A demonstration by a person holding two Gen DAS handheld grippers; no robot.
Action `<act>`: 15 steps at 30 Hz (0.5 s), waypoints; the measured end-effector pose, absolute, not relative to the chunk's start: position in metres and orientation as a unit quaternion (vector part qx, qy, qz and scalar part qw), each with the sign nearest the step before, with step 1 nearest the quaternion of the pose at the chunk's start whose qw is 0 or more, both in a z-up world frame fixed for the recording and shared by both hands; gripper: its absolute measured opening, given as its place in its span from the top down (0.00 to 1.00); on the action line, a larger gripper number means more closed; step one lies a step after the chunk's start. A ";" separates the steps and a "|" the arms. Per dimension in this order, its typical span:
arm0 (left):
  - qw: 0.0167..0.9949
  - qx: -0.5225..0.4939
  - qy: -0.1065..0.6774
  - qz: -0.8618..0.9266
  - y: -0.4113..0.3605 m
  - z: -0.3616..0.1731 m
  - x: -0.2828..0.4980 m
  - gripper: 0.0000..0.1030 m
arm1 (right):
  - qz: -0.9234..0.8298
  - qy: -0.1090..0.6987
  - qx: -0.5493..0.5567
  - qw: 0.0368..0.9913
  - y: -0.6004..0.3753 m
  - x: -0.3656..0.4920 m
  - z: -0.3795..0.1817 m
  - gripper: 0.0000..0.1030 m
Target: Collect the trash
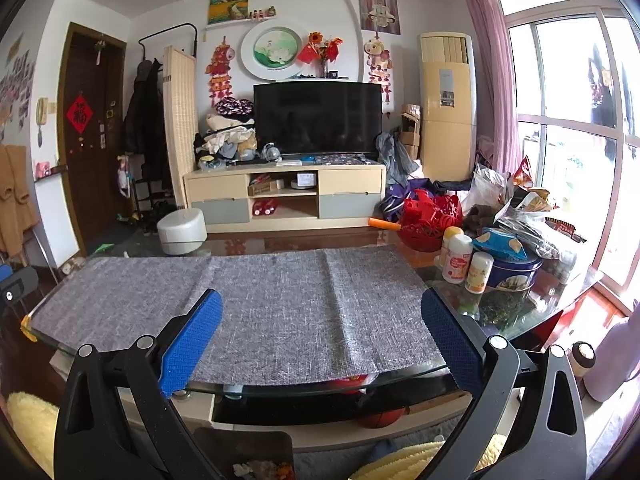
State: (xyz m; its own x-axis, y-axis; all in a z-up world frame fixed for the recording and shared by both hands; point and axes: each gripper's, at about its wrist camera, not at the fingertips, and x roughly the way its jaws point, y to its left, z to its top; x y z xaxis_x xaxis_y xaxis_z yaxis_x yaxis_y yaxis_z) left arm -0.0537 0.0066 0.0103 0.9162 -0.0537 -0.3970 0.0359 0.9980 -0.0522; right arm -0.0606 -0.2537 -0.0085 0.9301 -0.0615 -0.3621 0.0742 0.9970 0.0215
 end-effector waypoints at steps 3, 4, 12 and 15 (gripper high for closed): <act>0.977 -0.036 0.209 -0.030 0.007 0.013 -0.052 0.08 | -0.034 0.184 0.018 0.982 -0.254 -0.060 -0.009 0.03; 0.976 -0.040 0.210 -0.035 0.007 0.013 -0.052 0.08 | -0.034 0.184 0.018 0.982 -0.254 -0.060 -0.009 0.03; 0.978 -0.030 0.201 -0.043 -0.002 0.010 -0.055 0.08 | -0.034 0.189 0.019 0.981 -0.254 -0.060 -0.011 0.03; 0.979 -0.028 0.199 -0.039 -0.003 0.011 -0.054 0.08 | -0.034 0.189 0.019 0.981 -0.254 -0.059 -0.011 0.03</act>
